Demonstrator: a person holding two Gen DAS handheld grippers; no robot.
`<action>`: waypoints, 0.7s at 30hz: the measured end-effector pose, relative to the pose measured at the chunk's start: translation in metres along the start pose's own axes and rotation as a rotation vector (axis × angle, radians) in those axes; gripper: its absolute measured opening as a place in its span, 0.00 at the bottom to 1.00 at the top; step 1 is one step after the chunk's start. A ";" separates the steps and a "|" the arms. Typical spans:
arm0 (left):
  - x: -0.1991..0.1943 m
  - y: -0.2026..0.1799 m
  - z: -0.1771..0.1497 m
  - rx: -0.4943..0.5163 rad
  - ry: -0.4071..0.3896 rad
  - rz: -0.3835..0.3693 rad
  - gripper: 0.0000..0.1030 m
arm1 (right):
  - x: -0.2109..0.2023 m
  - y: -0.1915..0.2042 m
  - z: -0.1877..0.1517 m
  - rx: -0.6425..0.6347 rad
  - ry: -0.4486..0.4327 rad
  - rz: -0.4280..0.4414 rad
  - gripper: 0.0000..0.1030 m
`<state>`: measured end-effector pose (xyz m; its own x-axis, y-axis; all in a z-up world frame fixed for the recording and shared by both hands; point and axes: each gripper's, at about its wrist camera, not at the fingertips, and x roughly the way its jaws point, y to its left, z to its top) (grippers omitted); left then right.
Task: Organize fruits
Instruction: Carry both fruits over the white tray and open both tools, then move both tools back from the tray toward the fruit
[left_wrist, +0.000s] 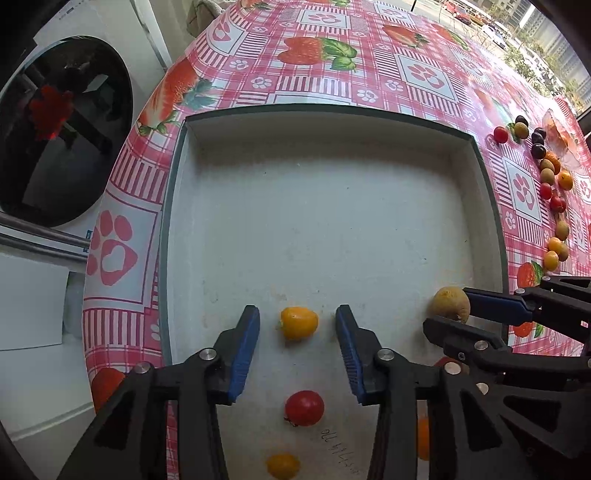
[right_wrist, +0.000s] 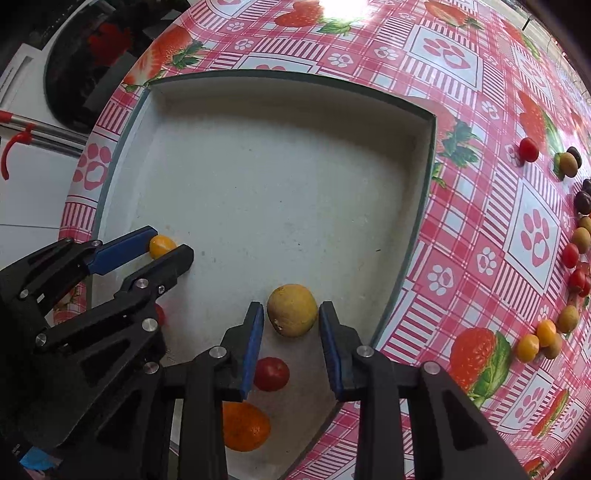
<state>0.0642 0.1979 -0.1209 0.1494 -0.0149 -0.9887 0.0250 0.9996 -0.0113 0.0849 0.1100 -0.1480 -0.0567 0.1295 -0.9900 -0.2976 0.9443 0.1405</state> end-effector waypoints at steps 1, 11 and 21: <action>0.000 0.001 -0.001 -0.012 -0.004 0.005 0.62 | 0.000 -0.001 -0.001 0.003 -0.003 -0.007 0.34; -0.015 0.028 0.004 -0.111 -0.011 -0.040 0.66 | -0.026 -0.010 -0.006 0.037 -0.078 0.083 0.81; -0.042 -0.028 -0.005 0.035 -0.051 -0.014 0.66 | -0.070 -0.060 -0.036 0.151 -0.157 0.073 0.83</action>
<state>0.0520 0.1704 -0.0803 0.1993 -0.0309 -0.9794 0.0623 0.9979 -0.0188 0.0728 0.0333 -0.0862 0.0800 0.2336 -0.9690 -0.1512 0.9637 0.2199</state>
